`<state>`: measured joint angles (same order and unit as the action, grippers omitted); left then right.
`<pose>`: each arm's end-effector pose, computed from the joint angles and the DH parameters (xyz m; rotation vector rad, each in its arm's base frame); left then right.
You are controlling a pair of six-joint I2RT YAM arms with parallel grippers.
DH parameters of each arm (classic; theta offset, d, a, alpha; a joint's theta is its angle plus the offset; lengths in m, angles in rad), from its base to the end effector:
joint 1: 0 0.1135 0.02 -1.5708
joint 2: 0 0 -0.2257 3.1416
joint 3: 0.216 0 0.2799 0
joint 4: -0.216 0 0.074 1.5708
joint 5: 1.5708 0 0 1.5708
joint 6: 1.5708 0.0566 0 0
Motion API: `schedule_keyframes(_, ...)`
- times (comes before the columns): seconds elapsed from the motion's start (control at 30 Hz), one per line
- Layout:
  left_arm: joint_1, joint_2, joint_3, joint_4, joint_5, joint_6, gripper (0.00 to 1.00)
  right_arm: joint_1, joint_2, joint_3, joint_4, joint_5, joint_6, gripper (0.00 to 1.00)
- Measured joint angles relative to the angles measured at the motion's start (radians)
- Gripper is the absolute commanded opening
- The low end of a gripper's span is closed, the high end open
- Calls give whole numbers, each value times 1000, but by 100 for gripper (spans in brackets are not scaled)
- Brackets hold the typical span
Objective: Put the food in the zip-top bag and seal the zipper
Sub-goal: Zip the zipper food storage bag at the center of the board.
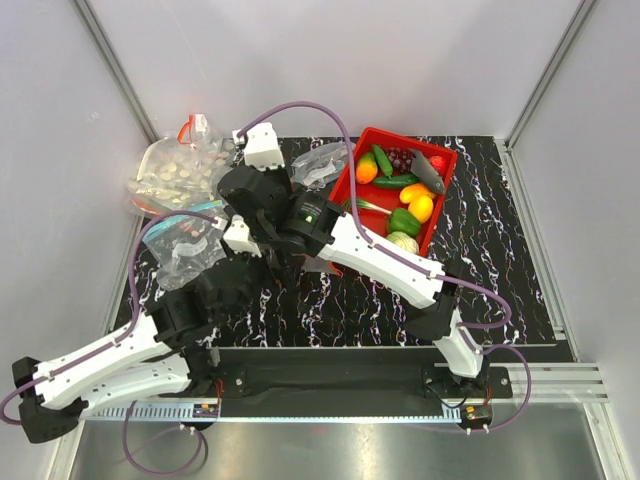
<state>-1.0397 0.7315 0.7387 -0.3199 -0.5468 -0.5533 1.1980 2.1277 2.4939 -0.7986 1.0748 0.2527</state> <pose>0.1476 -0.1933 0.2886 0.0787 1.8774 -0.5968 0.2156 0.4147 0.4167 -0.1916 1.7613 -0.0355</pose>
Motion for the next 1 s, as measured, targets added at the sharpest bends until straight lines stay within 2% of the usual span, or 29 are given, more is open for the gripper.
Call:
schedule_keyframes(0.17,0,-23,0,-13,0,-18,99,0,-6,-13,-19,-110,-109,0)
schedule_keyframes(0.33,0,-75,9,-102,5,-31,99,0,-7,-13,-82,-228,-228,0)
schedule_keyframes(0.47,0,-90,67,-180,13,-48,99,-1,-7,-13,-124,-259,-291,0)
schedule_keyframes(0.7,-1,-95,81,-224,23,-86,99,-1,-4,10,-176,-263,-364,0)
schedule_keyframes(1.0,3,-179,36,-275,0,-110,99,-18,-51,-55,-206,-455,-410,0)
